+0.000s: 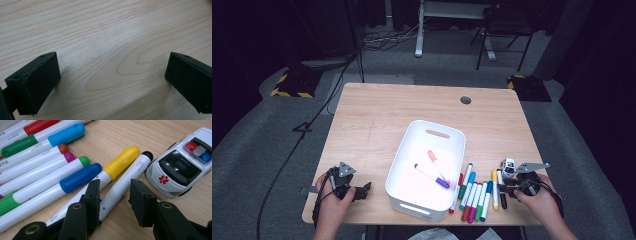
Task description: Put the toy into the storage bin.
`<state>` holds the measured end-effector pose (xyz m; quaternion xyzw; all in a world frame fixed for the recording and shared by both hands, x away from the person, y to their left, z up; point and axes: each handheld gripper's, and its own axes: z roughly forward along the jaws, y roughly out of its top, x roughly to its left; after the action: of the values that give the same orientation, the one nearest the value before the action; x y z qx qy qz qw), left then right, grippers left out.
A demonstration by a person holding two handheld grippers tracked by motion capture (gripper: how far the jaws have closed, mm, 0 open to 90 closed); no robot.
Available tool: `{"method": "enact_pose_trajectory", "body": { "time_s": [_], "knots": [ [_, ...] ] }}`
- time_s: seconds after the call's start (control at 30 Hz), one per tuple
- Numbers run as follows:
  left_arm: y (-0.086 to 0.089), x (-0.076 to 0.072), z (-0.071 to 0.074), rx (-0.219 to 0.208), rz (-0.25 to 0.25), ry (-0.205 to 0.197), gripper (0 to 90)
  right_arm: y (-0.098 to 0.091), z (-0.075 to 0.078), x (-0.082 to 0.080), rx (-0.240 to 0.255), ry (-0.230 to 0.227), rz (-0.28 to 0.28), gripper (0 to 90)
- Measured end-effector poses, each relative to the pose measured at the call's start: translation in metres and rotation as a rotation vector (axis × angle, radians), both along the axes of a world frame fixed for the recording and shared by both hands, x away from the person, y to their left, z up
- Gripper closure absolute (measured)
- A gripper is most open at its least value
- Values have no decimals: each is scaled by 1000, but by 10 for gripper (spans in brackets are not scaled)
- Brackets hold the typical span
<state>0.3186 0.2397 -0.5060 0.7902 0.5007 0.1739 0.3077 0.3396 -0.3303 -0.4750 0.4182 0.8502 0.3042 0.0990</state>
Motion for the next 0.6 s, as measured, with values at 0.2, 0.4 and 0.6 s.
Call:
{"method": "enact_pose_trajectory", "body": {
  "time_s": [0.2, 0.4, 0.6],
  "knots": [
    [0, 0, 0, -1, 0, 1, 2, -5, -4, -1, -25, 4, -12, 642],
    [0, 0, 0, -2, 0, 2, 2, -11, -4, -2, -35, 0, -25, 687],
    [0, 0, 0, 2, 1, 2, 2, -13, -3, -1, -58, 6, -64, 765]
  ]
}}
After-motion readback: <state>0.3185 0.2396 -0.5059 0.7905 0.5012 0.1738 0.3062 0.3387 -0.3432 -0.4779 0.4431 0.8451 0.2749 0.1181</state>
